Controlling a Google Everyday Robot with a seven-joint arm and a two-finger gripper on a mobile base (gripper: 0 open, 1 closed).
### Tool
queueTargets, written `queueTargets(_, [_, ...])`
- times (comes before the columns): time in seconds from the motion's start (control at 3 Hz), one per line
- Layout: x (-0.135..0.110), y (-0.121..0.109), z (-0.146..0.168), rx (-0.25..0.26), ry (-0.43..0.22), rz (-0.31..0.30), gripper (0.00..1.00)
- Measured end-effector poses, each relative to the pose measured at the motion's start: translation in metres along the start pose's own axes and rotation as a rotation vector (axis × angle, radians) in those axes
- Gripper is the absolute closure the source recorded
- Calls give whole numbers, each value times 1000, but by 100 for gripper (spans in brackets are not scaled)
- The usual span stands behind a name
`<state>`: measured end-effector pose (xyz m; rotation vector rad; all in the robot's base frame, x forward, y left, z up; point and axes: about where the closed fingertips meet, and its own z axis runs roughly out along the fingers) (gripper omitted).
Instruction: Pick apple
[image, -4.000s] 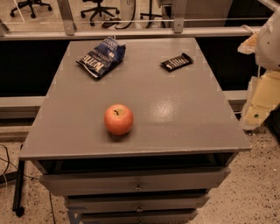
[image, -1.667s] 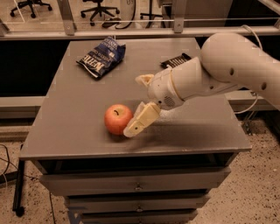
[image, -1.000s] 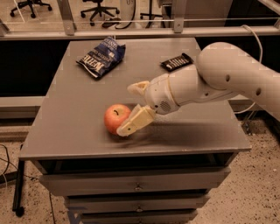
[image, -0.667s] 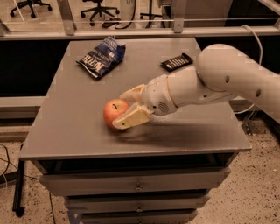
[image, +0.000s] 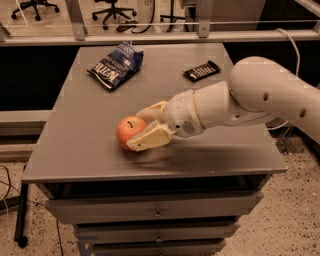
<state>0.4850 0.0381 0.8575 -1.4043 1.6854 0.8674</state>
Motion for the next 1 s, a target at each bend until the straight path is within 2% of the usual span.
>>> queueTargets(0.33, [-5, -18, -22, 43, 11, -23, 100])
queueTargets(0.67, [-25, -54, -61, 126, 7, -71, 100])
queueTargets(1.0, [-35, -57, -66, 139, -3, -84, 100])
